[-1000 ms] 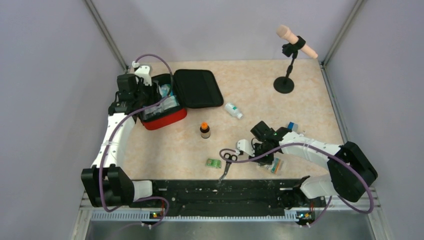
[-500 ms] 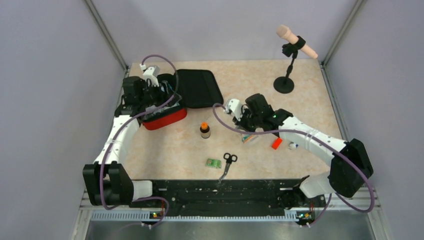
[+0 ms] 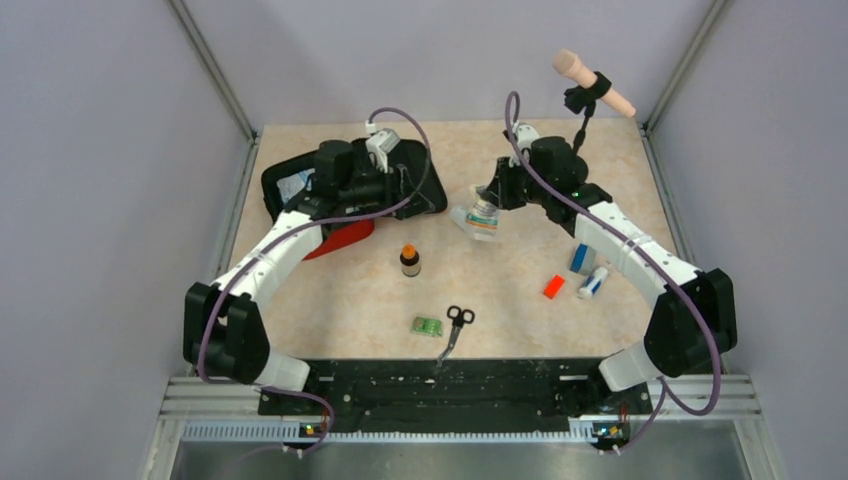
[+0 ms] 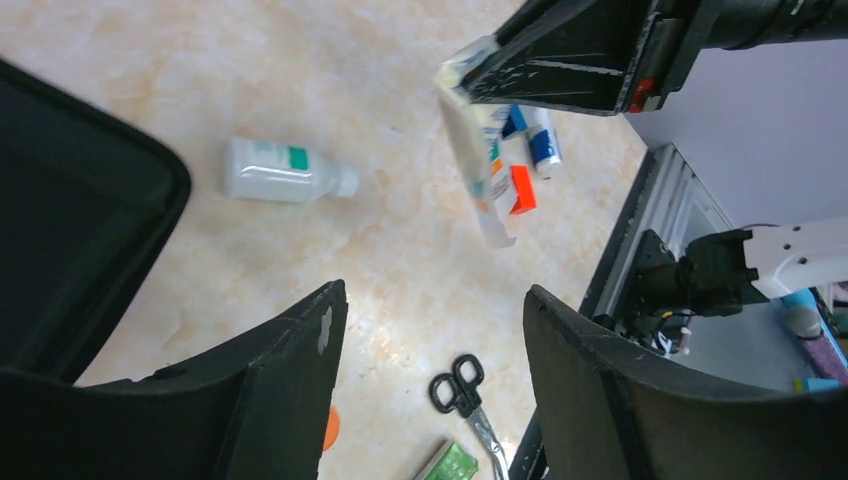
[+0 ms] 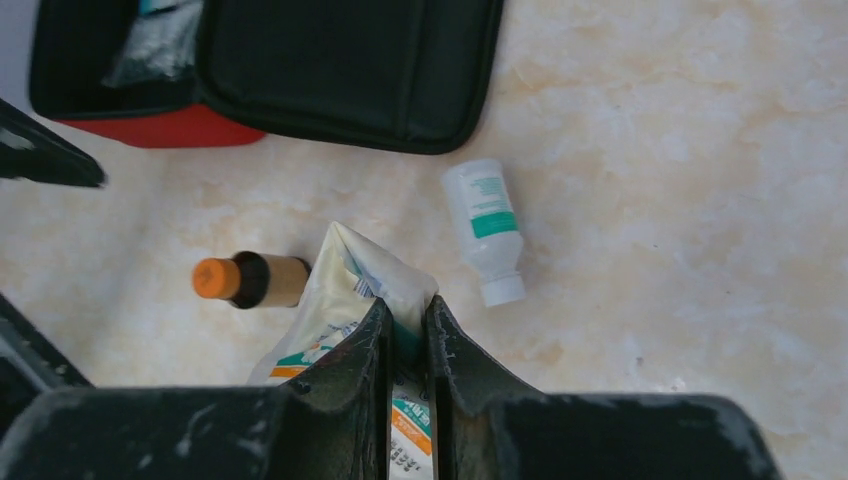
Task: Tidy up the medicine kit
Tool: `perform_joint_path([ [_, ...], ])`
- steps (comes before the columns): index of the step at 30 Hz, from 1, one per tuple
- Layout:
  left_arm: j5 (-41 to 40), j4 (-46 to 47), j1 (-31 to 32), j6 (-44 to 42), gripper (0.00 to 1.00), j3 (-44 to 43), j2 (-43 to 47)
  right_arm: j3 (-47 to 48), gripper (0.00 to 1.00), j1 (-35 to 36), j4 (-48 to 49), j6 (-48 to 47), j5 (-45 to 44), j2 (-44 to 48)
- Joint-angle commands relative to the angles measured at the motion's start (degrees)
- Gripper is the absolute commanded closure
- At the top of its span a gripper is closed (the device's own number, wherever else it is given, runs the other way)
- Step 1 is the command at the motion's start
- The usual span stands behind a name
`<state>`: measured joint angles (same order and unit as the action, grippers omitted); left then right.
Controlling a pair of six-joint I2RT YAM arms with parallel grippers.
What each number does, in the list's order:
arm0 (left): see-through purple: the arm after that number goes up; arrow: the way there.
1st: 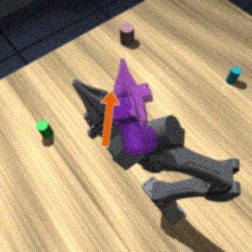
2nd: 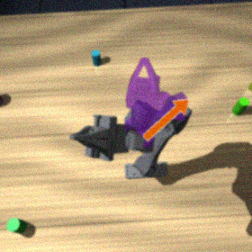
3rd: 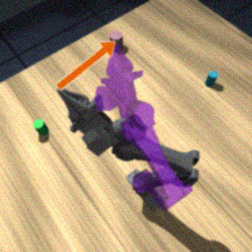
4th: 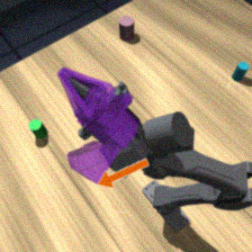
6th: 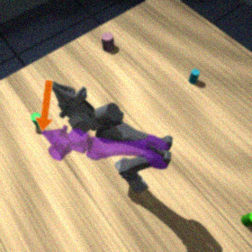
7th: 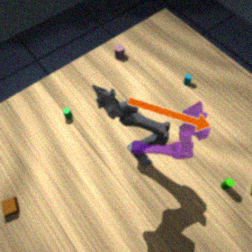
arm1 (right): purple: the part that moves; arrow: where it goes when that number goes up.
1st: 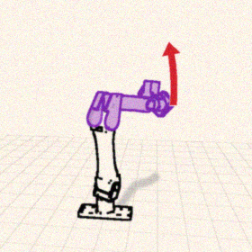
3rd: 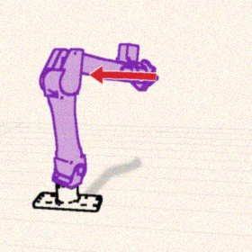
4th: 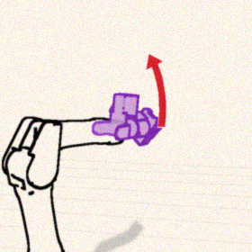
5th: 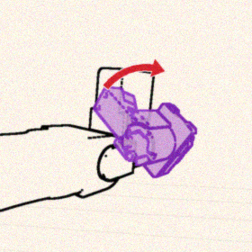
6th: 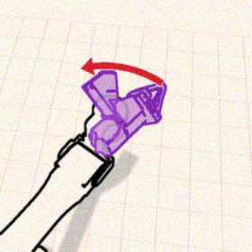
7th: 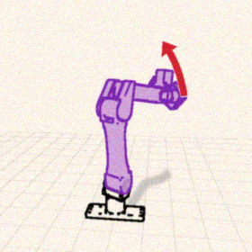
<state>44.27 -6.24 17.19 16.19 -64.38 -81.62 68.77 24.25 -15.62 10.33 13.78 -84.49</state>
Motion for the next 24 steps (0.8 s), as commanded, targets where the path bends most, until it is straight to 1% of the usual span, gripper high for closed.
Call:
perform_joint_path([
  [1, -0.22, 0.23, 5.17, -1.61, 0.3, -7.0, -2.87, 0.05, 1.0, 0.39, 6.86, 9.51, 5.81, 2.85],
  [5, -5.13, -3.7, 9.49, -4.7, 0.3, -12.56, -6.69, 0.06, 1.0, 0.28, 7.77, 11.03, 7.1, 2.93],
  [8, -8.93, -4.26, 11.37, -4.86, 0.34, -14.22, -9.41, -0.24, 1.0, 0.31, 8.38, 11.22, 8.34, 3.29],
  [11, -10.54, -4.3, 12.33, -3.56, 0.41, -15.87, -12.31, -0.84, 1.0, 0.33, 8.71, 11.41, 9.15, 3.87],
  [16, -13.69, -6.12, 13.41, -3.81, 0.51, -18.36, -15.99, -1.98, 1.0, 0.34, 8.92, 11.42, 9.9, 4.89],
  [18, -13.55, -5.94, 13.43, -3.9, 0.57, -18.65, -16.45, -2.42, 1.0, 0.32, 8.98, 11.53, 10.54, 5.12],
  [20, -12.36, -5.65, 13.47, -4.5, 0.68, -18.87, -16.58, -2.73, 0.94, 0.33, 9.03, 11.36, 10.55, 5.24],
  [21, -11.63, -5.56, 13.42, -4.95, 0.77, -18.86, -16.49, -2.92, 0.88, 0.21, 8.95, 11.09, 10.46, 5.17],
  [22, -10.65, -5.52, 13.4, -5.64, 0.88, -18.75, -16.26, -3.03, 0.79, 0.03, 8.62, 10.83, 10.24, 5.18],
  [23, -9.88, -5.89, 13.4, -6.47, 0.94, -18.62, -15.86, -3.21, 0.69, -0.35, 8.35, 10.58, 10.11, 5.25],
  [24, -9.45, -6.54, 13.29, -7.63, 1.0, -18.49, -15.22, -3.23, 0.63, -0.97, 8.01, 10.26, 10.3, 5.2],
])
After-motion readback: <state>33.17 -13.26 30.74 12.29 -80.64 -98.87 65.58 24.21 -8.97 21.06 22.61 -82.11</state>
